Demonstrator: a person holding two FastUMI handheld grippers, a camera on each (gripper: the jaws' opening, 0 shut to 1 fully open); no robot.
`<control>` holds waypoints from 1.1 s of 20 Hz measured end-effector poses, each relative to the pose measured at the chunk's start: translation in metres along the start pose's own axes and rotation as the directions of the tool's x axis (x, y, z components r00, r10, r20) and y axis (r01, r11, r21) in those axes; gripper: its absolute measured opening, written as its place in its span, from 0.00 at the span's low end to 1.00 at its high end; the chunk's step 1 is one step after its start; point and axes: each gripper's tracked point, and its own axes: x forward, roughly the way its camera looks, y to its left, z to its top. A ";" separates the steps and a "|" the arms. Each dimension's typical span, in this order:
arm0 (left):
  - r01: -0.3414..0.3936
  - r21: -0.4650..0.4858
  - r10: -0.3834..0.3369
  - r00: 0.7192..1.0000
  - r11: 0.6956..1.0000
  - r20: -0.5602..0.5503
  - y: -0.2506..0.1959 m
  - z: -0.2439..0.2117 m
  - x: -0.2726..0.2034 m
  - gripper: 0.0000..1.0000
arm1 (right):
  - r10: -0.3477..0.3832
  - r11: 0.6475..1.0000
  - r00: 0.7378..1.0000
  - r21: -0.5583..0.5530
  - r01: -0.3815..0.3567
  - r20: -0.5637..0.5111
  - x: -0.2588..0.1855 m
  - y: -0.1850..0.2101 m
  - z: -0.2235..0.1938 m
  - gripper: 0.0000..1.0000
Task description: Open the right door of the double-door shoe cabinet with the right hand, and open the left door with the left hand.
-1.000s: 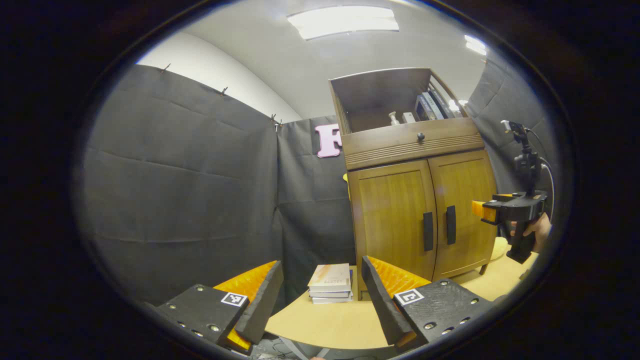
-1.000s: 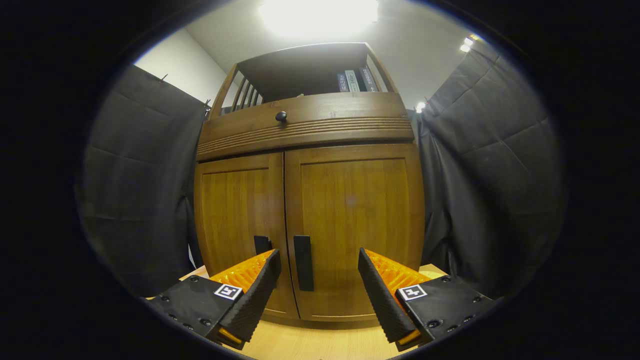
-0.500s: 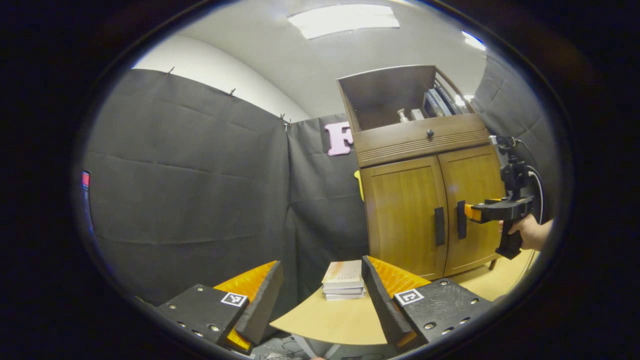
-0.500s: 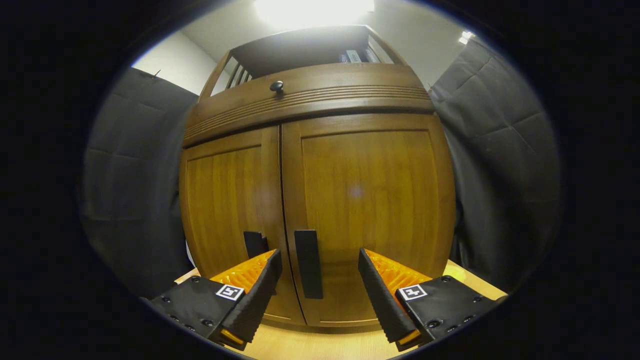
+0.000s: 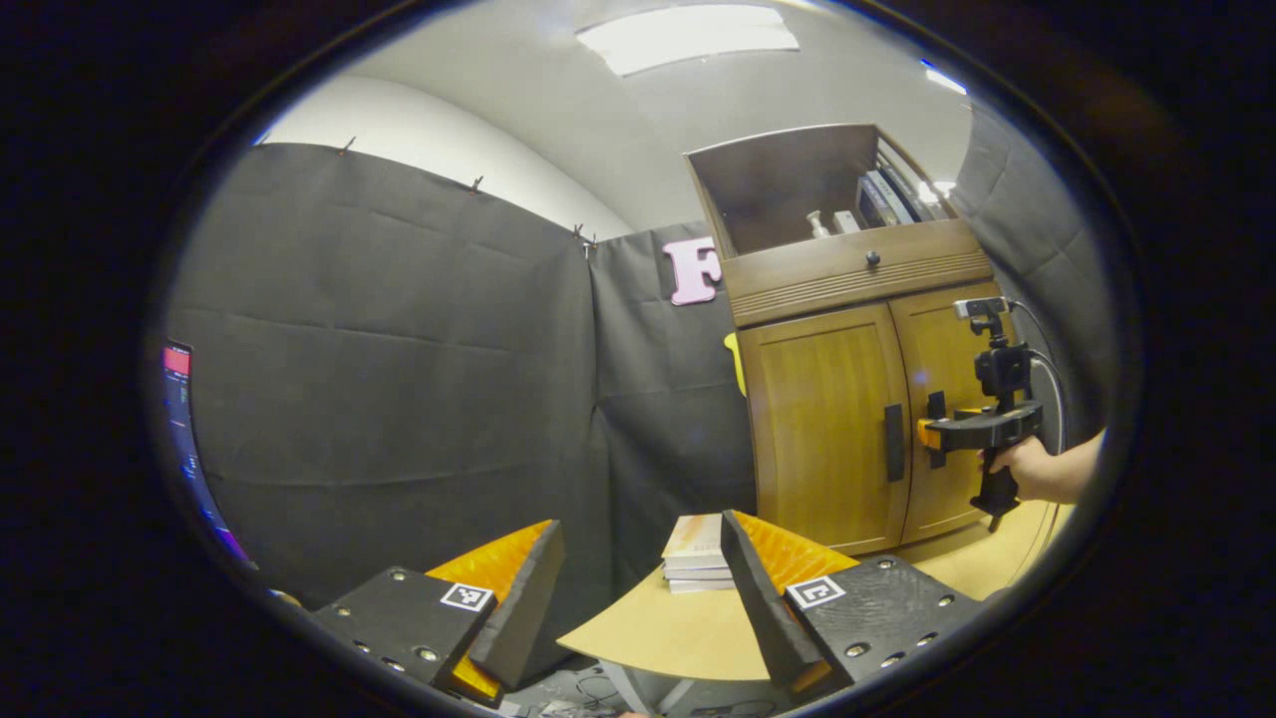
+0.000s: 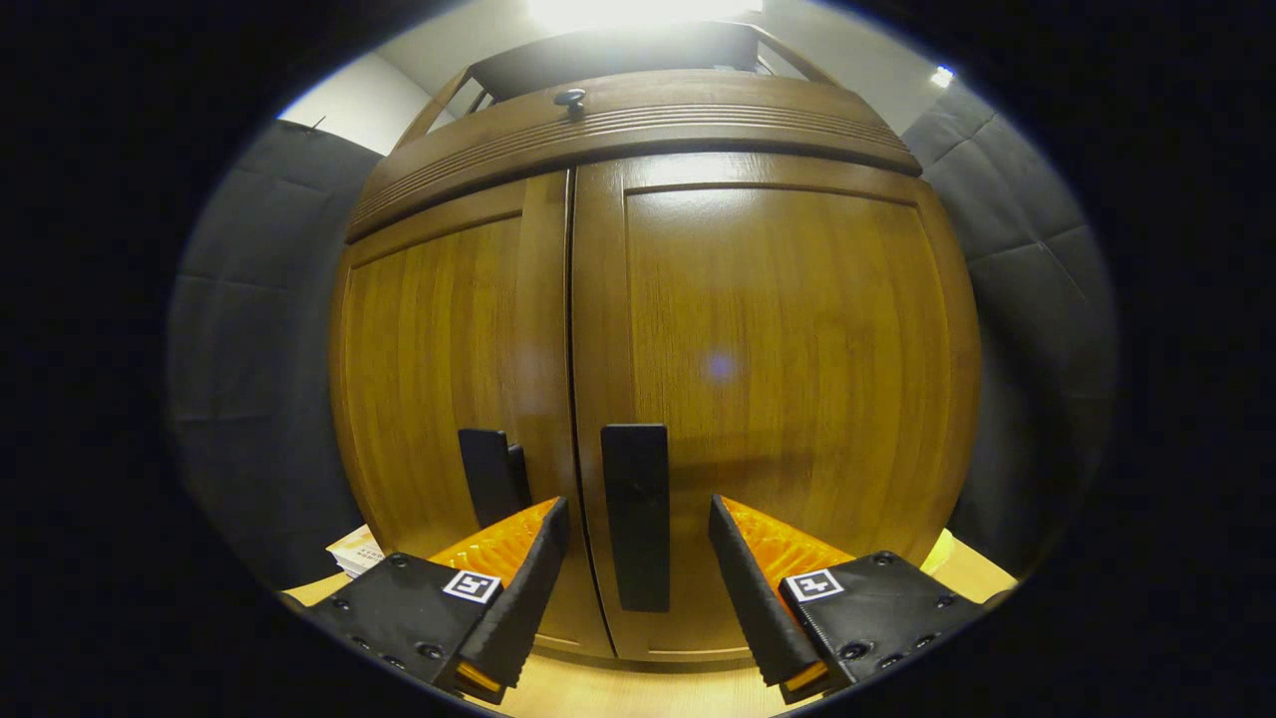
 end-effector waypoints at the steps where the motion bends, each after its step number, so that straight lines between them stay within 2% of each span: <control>1: -0.002 0.001 0.002 1.000 1.000 -0.002 -0.001 0.000 -0.001 0.92 | -0.005 1.000 1.000 0.005 0.005 0.002 0.003 0.000 -0.002 0.80; 3: -0.006 0.002 0.006 1.000 1.000 -0.006 0.002 0.000 -0.003 0.92 | -0.018 1.000 1.000 0.016 0.018 0.005 0.012 -0.003 0.001 0.64; 5: -0.006 0.003 0.006 1.000 1.000 -0.006 0.003 0.000 -0.003 0.92 | 0.001 0.999 1.000 0.047 -0.001 0.009 0.012 0.002 0.007 0.57; 7: -0.002 0.005 0.002 1.000 1.000 -0.006 0.002 -0.001 -0.003 0.92 | 0.003 0.999 1.000 0.044 -0.003 -0.007 0.014 0.000 0.003 0.40; 9: 0.009 0.005 -0.009 1.000 1.000 -0.003 0.001 0.000 -0.003 0.92 | 0.012 1.000 1.000 0.025 -0.011 -0.015 0.013 0.001 0.002 0.28; 12: 0.028 0.006 -0.028 1.000 1.000 0.003 -0.001 0.003 -0.003 0.92 | 0.021 1.000 0.999 0.013 -0.021 -0.032 0.005 0.001 0.001 0.17; 13: 0.036 0.004 -0.036 0.999 0.999 0.007 -0.003 0.003 -0.003 0.92 | 0.027 0.999 0.999 0.017 -0.027 -0.033 0.002 0.002 0.001 0.20; 15: 0.049 0.000 -0.049 0.999 0.999 0.014 -0.005 0.004 -0.002 0.89 | 0.037 0.999 0.999 0.016 -0.037 -0.032 -0.007 0.002 0.003 0.20; 16: 0.058 -0.002 -0.058 0.998 0.998 0.018 -0.006 0.005 -0.001 0.92 | 0.043 0.999 0.999 0.017 -0.043 -0.033 -0.012 0.002 0.003 0.20; 18: 0.077 -0.004 -0.077 0.997 0.997 0.025 -0.009 0.007 -0.001 0.92 | 0.061 0.998 0.998 0.026 -0.060 -0.033 -0.023 0.002 0.002 0.17; 21: 0.109 -0.006 -0.109 0.993 0.994 0.039 -0.013 0.009 0.001 0.90 | 0.080 0.997 0.996 0.022 -0.079 -0.034 -0.040 -0.001 0.002 0.17; 22: 0.119 -0.005 -0.119 0.992 0.993 0.039 -0.017 0.008 -0.001 0.89 | 0.084 0.996 0.996 0.022 -0.083 -0.036 -0.044 -0.002 0.001 0.20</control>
